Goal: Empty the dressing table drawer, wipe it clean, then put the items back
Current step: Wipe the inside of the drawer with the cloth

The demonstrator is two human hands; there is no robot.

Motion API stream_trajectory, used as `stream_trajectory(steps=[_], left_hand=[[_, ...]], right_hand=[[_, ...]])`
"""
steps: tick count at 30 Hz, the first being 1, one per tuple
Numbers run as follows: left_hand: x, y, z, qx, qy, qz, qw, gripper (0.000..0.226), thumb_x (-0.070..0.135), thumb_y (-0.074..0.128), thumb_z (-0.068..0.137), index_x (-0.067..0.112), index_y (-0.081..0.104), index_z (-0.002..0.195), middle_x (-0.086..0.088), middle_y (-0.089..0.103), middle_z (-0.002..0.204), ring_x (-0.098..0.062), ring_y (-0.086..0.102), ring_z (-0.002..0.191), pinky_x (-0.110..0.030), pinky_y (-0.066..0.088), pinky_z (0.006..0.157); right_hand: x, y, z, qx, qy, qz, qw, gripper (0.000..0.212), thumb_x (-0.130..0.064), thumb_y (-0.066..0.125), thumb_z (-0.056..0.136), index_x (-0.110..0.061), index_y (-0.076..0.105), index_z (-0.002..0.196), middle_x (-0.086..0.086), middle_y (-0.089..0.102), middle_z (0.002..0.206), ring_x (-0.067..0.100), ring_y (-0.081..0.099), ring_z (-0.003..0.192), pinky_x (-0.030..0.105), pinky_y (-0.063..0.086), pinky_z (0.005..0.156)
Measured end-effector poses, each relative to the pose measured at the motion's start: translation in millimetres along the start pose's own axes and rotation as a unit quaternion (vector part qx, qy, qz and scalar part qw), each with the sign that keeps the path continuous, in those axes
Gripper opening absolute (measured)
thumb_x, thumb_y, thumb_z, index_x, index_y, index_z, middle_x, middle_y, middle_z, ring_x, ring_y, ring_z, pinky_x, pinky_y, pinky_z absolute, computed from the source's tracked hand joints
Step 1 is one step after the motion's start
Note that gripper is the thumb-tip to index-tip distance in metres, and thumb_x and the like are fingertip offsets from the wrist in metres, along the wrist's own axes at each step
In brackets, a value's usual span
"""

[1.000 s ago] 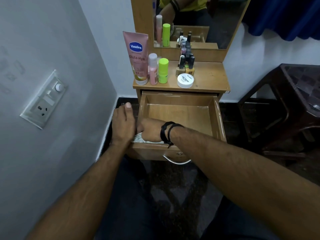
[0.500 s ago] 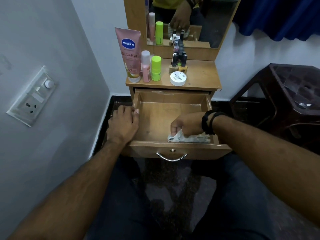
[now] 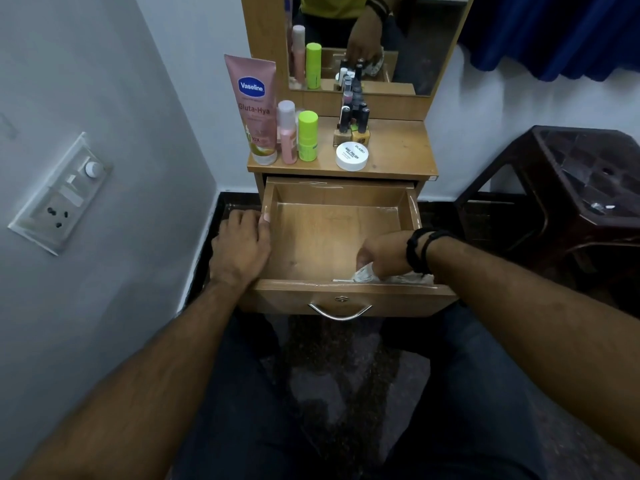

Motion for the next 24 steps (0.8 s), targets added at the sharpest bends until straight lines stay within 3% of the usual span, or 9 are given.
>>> stream_trajectory(steps=[3, 6, 9, 12, 14, 16, 19, 22, 24], left_hand=[[-1.1, -1.0, -1.5, 0.001, -0.008, -0.025, 1.000, 0.057, 0.056, 0.019, 0.103, 0.016, 0.057, 0.121, -0.010, 0.053, 0.128, -0.027, 0.049, 0.118, -0.055, 0.044, 0.099], [-2.4, -5.4, -1.3, 0.017, -0.009, -0.063, 0.998, 0.058, 0.057, 0.020, 0.102, 0.018, 0.059, 0.119, -0.009, 0.055, 0.125, -0.026, 0.050, 0.116, -0.053, 0.044, 0.099], [-14.2, -13.3, 1.8, 0.048, -0.054, -0.170, 0.983, 0.047, 0.053, 0.028, 0.104, 0.021, 0.060, 0.112, -0.003, 0.057, 0.115, -0.021, 0.054, 0.108, -0.050, 0.047, 0.098], [-38.6, -19.0, -1.6, 0.076, -0.144, -0.308, 0.937, 0.053, 0.068, 0.029, 0.095, 0.029, 0.061, 0.111, 0.001, 0.063, 0.113, -0.018, 0.060, 0.106, -0.050, 0.051, 0.097], [-47.1, -21.7, -6.4, 0.082, -0.169, -0.340, 0.921, 0.054, 0.067, 0.028, 0.097, 0.028, 0.060, 0.116, 0.000, 0.064, 0.113, -0.018, 0.061, 0.107, -0.046, 0.052, 0.096], [-55.1, -28.2, -8.7, 0.097, -0.182, -0.364, 0.908, 0.044, 0.053, 0.030, 0.105, 0.022, 0.060, 0.114, 0.001, 0.064, 0.108, -0.016, 0.061, 0.103, -0.036, 0.051, 0.089], [-63.4, -40.6, -8.3, 0.137, -0.200, -0.398, 0.885, 0.035, 0.040, 0.032, 0.109, 0.017, 0.059, 0.109, 0.004, 0.063, 0.101, -0.011, 0.060, 0.093, -0.030, 0.050, 0.083], [-70.2, -42.0, -5.6, 0.133, -0.205, -0.401, 0.883, 0.033, 0.039, 0.030, 0.110, 0.020, 0.057, 0.107, 0.013, 0.060, 0.096, -0.002, 0.058, 0.087, -0.028, 0.046, 0.074], [-70.9, -41.3, -5.4, 0.139, -0.192, -0.394, 0.888, 0.031, 0.041, 0.032, 0.109, 0.024, 0.058, 0.104, 0.013, 0.061, 0.097, -0.003, 0.059, 0.089, -0.029, 0.046, 0.075]], right_hand=[[22.1, 3.2, -7.2, -0.019, 0.030, -0.045, 0.998, 0.031, -0.007, 0.049, 0.095, -0.018, 0.069, 0.116, 0.000, 0.068, 0.111, 0.021, 0.061, 0.102, 0.038, 0.052, 0.092], [29.2, -1.6, -9.5, 0.008, 0.042, -0.011, 0.999, 0.029, -0.013, 0.049, 0.098, -0.021, 0.069, 0.117, -0.002, 0.068, 0.112, 0.017, 0.060, 0.100, 0.033, 0.052, 0.091], [21.3, -21.5, -11.6, 0.121, 0.042, 0.050, 0.991, 0.022, -0.016, 0.052, 0.098, -0.018, 0.067, 0.114, 0.001, 0.067, 0.108, 0.019, 0.060, 0.096, 0.032, 0.051, 0.085], [-6.0, -40.2, -22.0, 0.282, 0.043, 0.112, 0.952, 0.020, -0.015, 0.057, 0.092, -0.023, 0.066, 0.108, -0.001, 0.065, 0.099, 0.019, 0.059, 0.090, 0.033, 0.049, 0.078], [-41.3, -43.6, -31.1, 0.388, 0.021, 0.101, 0.916, 0.032, -0.014, 0.049, 0.088, -0.026, 0.066, 0.112, -0.002, 0.068, 0.103, 0.023, 0.062, 0.092, 0.038, 0.053, 0.081], [-89.7, -36.5, -33.1, 0.445, -0.030, 0.084, 0.891, 0.043, -0.016, 0.040, 0.087, -0.028, 0.064, 0.121, -0.003, 0.067, 0.113, 0.026, 0.061, 0.096, 0.041, 0.054, 0.079], [-161.8, -17.0, -26.4, 0.449, -0.105, 0.041, 0.886, 0.039, -0.014, 0.051, 0.089, -0.028, 0.064, 0.122, -0.004, 0.064, 0.116, 0.028, 0.059, 0.098, 0.042, 0.051, 0.079], [-200.1, 3.1, -8.9, 0.411, -0.148, 0.006, 0.899, 0.050, -0.015, 0.030, 0.084, -0.026, 0.067, 0.117, -0.005, 0.063, 0.113, 0.028, 0.056, 0.106, 0.048, 0.045, 0.086], [-197.0, 11.2, -0.9, 0.398, -0.142, 0.003, 0.906, 0.060, -0.023, 0.019, 0.080, -0.030, 0.068, 0.112, -0.009, 0.063, 0.115, 0.025, 0.055, 0.112, 0.052, 0.041, 0.091]])
Point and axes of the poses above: each hand's wrist, its own z-axis towards the middle knuckle, its own y-axis out of the palm, x = y × z, the point moved 8 cm from there along z, towards the middle knuckle
